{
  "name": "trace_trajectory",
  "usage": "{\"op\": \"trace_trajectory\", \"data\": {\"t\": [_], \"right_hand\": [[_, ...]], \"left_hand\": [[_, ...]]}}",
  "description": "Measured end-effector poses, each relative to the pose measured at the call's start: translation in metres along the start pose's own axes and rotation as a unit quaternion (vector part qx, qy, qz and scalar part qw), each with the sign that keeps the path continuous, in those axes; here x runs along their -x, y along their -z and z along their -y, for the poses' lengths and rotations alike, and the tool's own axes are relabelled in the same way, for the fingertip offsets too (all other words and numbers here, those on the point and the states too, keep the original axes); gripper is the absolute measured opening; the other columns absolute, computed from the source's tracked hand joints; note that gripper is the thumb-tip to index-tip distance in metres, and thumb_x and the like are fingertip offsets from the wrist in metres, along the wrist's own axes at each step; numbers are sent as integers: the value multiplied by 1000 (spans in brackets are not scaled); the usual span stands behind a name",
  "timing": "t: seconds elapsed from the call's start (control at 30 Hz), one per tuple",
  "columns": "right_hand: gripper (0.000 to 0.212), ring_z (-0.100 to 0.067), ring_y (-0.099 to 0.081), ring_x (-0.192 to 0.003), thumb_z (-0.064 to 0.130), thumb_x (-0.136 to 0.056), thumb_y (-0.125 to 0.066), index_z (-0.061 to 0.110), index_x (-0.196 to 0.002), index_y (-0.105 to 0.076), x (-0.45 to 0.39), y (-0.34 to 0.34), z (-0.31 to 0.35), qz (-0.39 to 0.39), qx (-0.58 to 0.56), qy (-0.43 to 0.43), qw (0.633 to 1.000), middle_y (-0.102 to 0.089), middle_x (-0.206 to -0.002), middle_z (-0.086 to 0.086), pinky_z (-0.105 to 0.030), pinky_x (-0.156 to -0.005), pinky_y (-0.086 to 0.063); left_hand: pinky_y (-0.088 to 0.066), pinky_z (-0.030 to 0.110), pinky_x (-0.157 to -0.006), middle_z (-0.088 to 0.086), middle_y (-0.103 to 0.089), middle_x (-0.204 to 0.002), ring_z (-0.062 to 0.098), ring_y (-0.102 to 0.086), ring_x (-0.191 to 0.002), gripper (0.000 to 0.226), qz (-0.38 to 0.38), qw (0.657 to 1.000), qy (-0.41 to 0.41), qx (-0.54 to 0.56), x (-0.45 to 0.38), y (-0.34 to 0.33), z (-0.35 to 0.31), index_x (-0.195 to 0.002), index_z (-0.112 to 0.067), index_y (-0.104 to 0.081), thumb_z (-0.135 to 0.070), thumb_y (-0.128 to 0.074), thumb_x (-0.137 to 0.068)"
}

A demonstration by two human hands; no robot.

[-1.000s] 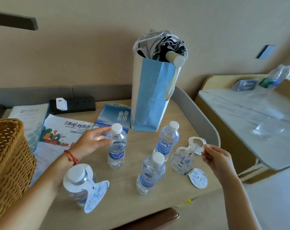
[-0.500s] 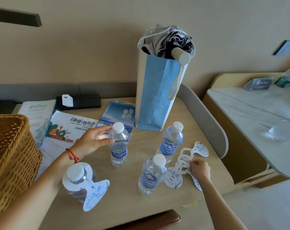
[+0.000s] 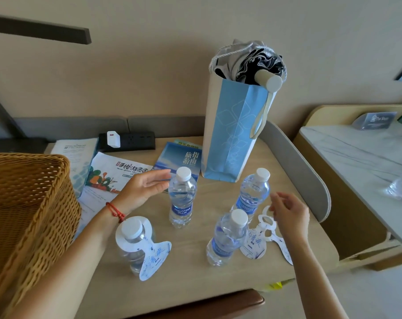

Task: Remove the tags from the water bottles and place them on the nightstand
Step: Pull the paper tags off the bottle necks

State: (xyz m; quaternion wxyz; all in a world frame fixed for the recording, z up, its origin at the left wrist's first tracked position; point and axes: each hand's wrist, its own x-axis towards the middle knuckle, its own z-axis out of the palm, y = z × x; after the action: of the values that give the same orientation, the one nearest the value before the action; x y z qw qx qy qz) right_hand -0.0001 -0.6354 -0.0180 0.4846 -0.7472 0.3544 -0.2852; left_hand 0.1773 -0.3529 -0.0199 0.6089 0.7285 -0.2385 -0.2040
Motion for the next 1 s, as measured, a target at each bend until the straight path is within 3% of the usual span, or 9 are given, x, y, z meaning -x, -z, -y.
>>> {"op": "trace_trajectory", "data": {"t": [0.1, 0.17, 0.27, 0.33, 0.47, 0.6, 0.73, 0.9, 1.0], "right_hand": [[13, -3, -48, -42, 20, -87, -60, 19, -76, -67, 28, -4, 52, 52, -83, 77, 992, -61, -53, 5, -15, -43, -42], [13, -4, -48, -43, 18, -87, -61, 17, -76, -68, 47, -11, 80, 103, -105, 104, 984, -61, -53, 4, -15, -44, -42], [14, -6, -48, -43, 16, -86, -62, 15, -74, -68, 73, -30, 106, 196, -112, 133, 965, -62, -54, 4, -13, -46, -41], [16, -5, -49, -45, 17, -86, -62, 21, -71, -68, 89, -48, 113, 252, -102, 145, 951, -62, -54, 5, -14, -48, -41], [15, -3, -52, -54, 19, -85, -62, 21, -72, -69, 109, -87, 110, 343, -17, 151, 927, -63, -60, 9, -18, -57, -45], [12, -6, -55, -61, 19, -87, -60, 16, -79, -70, 116, -114, 101, 409, 44, 148, 899, -65, -69, 3, -26, -68, -49], [15, 5, -53, -52, 12, -86, -59, 19, -78, -68, 118, -124, 99, 429, 1, 120, 895, -62, -55, 18, -8, -54, -40], [27, 8, -55, -55, 3, -82, -61, 25, -69, -67, 118, -129, 97, 423, -12, 112, 899, -64, -56, 20, -6, -57, -42], [27, 8, -55, -55, 2, -83, -61, 25, -68, -66, 116, -130, 98, 426, -20, 102, 899, -64, -62, 15, -7, -57, -42]], "left_hand": [[-51, 22, -88, -5, -62, -118, 11, -57, -113, 30, -20, 1000, -7, 23, 18, 9, -4, -114, -21, -60, -15, -58, -85], [-51, 22, -89, -9, -63, -115, 10, -57, -113, 28, -29, 999, -9, 30, 34, 15, -5, -109, -26, -61, -30, -61, -82], [-50, 27, -90, -4, -65, -115, 9, -59, -111, 62, -69, 997, -6, 37, 59, 20, -5, -107, -28, -62, -69, -64, -60], [-49, 29, -91, -2, -66, -115, 12, -60, -110, 65, -109, 993, -17, 41, 77, 20, 0, -106, -29, -63, -75, -59, -60], [-48, 13, -82, -14, -69, -108, 2, -60, -107, 76, -160, 983, -28, 82, 110, 13, 16, -111, -18, -64, -75, -57, -61], [-48, 22, -89, -13, -66, -111, -1, -59, -106, 72, -162, 982, -20, 92, 129, 7, 32, -104, -24, -64, -74, -66, -52], [-51, 21, -82, -8, -68, -113, 13, -62, -107, 80, -98, 986, -15, 133, 134, 6, 41, -114, -12, -59, -50, -83, -49], [-51, 23, -82, -7, -69, -112, 14, -62, -106, 77, -65, 988, 6, 143, 132, 5, 41, -115, -17, -58, -41, -87, -47], [-50, 30, -89, 2, -67, -116, 20, -60, -110, 79, -51, 988, 5, 144, 131, 6, 42, -119, -14, -56, -36, -87, -50]]}}
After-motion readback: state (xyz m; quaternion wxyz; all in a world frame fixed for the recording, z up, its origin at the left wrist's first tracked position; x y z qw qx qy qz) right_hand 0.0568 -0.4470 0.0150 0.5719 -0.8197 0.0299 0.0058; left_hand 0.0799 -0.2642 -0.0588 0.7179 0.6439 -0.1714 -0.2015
